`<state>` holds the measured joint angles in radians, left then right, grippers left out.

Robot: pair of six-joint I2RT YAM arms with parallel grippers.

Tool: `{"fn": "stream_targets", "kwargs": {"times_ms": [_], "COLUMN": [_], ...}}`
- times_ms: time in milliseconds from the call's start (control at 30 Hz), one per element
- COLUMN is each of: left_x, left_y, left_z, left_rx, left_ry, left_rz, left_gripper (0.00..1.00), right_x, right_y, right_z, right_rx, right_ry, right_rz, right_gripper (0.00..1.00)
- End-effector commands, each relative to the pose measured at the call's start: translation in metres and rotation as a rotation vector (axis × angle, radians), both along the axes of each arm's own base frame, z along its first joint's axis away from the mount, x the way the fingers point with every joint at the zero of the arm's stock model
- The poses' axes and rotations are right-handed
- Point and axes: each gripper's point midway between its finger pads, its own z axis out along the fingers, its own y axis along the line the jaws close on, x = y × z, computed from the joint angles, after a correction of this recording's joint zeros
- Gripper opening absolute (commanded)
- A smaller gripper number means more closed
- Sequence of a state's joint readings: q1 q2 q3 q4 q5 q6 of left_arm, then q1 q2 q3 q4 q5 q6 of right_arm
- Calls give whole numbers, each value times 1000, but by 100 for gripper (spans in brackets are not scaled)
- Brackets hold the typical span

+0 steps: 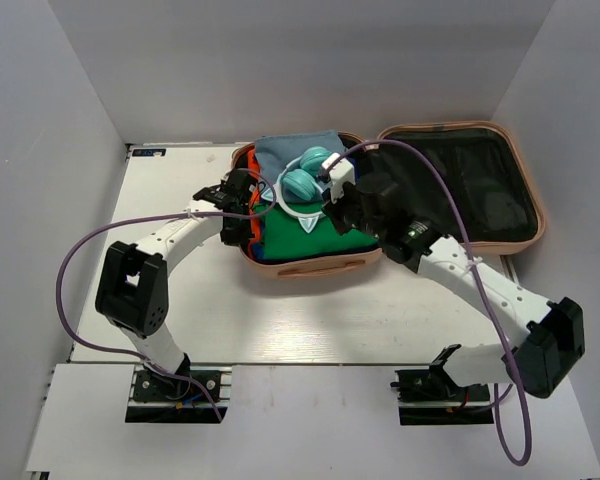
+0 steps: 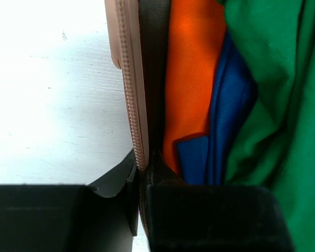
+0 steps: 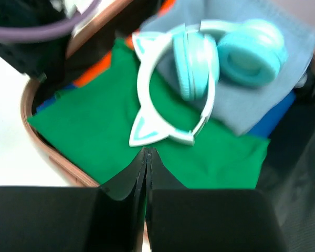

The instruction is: Pack the luggage

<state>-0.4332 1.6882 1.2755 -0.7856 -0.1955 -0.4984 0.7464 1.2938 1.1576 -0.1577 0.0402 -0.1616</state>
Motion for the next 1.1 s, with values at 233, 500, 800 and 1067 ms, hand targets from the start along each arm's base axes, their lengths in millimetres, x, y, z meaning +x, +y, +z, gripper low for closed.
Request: {"fn": "stream_targets", "kwargs": {"times_ms": [233,500,800,1067], "left_x": [-3,1,2,-10], "left_y": [-13,34,113,185], "left_z": [7,-12,-16,-9], "left_rx": [-84,54,198,311], "left_ry": [5,133,251,302], "left_rz": [-21,154,379,548], "left_gripper": [0,0,0,0], "right_x": [54,99,120,133], "right_y": [-89,-224,-370,-432], "right_z": [16,-10,-56,-89], "right_rx": [-53,-89,-41,-74], "right_ry": [69,224,445,497], "right_rz": [-597,-931,-1089,-1077], "right_gripper": [0,23,84,88]}}
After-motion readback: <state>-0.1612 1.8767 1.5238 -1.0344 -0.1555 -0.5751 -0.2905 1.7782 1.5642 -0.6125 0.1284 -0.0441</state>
